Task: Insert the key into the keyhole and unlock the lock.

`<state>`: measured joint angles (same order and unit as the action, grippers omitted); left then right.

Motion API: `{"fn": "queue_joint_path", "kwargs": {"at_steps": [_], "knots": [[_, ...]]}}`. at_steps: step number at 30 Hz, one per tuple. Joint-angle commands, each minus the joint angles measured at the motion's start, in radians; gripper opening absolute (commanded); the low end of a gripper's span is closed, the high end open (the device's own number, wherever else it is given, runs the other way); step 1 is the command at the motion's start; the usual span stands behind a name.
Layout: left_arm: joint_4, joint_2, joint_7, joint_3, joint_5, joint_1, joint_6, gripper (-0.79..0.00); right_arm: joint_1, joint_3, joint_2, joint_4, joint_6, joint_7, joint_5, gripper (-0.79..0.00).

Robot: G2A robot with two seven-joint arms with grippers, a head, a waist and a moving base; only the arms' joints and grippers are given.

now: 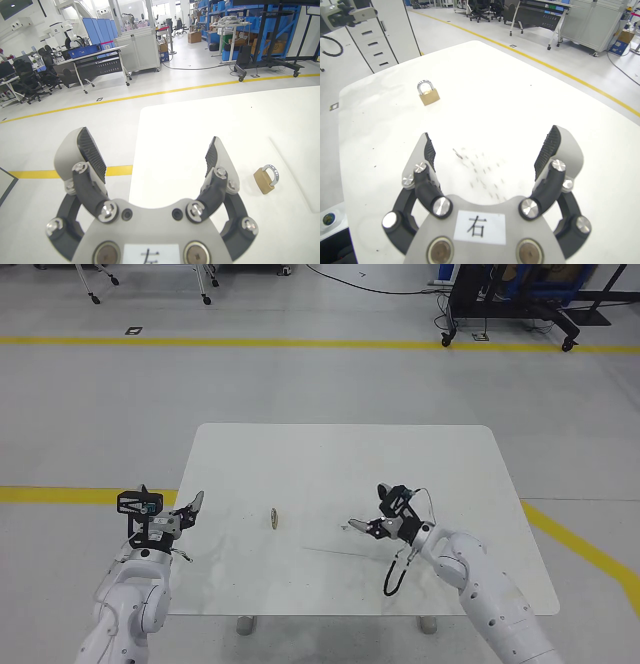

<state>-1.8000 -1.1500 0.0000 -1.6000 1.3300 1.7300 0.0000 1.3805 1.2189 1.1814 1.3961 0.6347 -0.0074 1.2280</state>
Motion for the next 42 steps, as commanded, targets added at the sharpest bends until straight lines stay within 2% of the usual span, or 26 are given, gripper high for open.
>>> {"fn": "queue_joint_path", "kwargs": {"at_steps": [1, 6, 9, 12, 14, 17, 21, 24, 26, 27, 29, 33, 34, 35, 36, 42], "knots": [[0.000, 0.000, 0.000, 0.000, 0.000, 0.000, 0.000, 0.000, -0.026, -0.012, 0.000, -0.043, 0.084, -0.008, -0.015, 0.000], [0.000, 0.000, 0.000, 0.000, 0.000, 0.000, 0.000, 0.000, -0.113, -0.044, -0.005, -0.141, 0.252, -0.100, 0.087, 0.000], [0.000, 0.000, 0.000, 0.000, 0.000, 0.000, 0.000, 0.000, -0.126, -0.084, -0.014, -0.141, 0.218, -0.238, 0.329, 0.000], [0.000, 0.000, 0.000, 0.000, 0.000, 0.000, 0.000, 0.000, -0.140, -0.114, -0.017, -0.184, 0.181, -0.323, 0.434, 0.000], [0.000, 0.000, 0.000, 0.000, 0.000, 0.000, 0.000, 0.000, -0.166, -0.135, -0.015, -0.227, 0.179, -0.362, 0.466, -0.102], [0.000, 0.000, 0.000, 0.000, 0.000, 0.000, 0.000, 0.000, -0.208, -0.173, -0.009, -0.281, 0.187, -0.391, 0.501, -0.172], [0.000, 0.000, 0.000, 0.000, 0.000, 0.000, 0.000, 0.000, -0.256, -0.217, 0.001, -0.340, 0.191, -0.410, 0.521, -0.157], [0.000, 0.000, 0.000, 0.000, 0.000, 0.000, 0.000, 0.000, -0.285, -0.245, 0.010, -0.374, 0.183, -0.409, 0.524, -0.194], [0.000, 0.000, 0.000, 0.000, 0.000, 0.000, 0.000, 0.000, -0.301, -0.259, 0.015, -0.392, 0.175, -0.408, 0.523, -0.246], [0.000, 0.000, 0.000, 0.000, 0.000, 0.000, 0.000, 0.000, -0.307, -0.265, 0.017, -0.400, 0.172, -0.410, 0.521, -0.326], [0.000, 0.000, 0.000, 0.000, 0.000, 0.000, 0.000, 0.000, -0.318, -0.275, 0.020, -0.415, 0.170, -0.413, 0.517, -0.394], [0.000, 0.000, 0.000, 0.000, 0.000, 0.000, 0.000, 0.000, -0.336, -0.293, 0.025, -0.439, 0.170, -0.416, 0.518, -0.493], [0.000, 0.000, 0.000, 0.000, 0.000, 0.000, 0.000, 0.000, -0.340, -0.297, 0.026, -0.444, 0.171, -0.417, 0.518, -0.573], [0.000, 0.000, 0.000, 0.000, 0.000, 0.000, 0.000, 0.000, -0.343, -0.302, 0.027, -0.448, 0.171, -0.419, 0.519, -0.745], [0.000, 0.000, 0.000, 0.000, 0.000, 0.000, 0.000, 0.000, -0.347, -0.306, 0.028, -0.451, 0.173, -0.423, 0.521, -0.785], [0.000, 0.000, 0.000, 0.000, 0.000, 0.000, 0.000, 0.000, -0.361, -0.326, 0.027, -0.471, 0.178, -0.460, 0.540, -0.785]]}}
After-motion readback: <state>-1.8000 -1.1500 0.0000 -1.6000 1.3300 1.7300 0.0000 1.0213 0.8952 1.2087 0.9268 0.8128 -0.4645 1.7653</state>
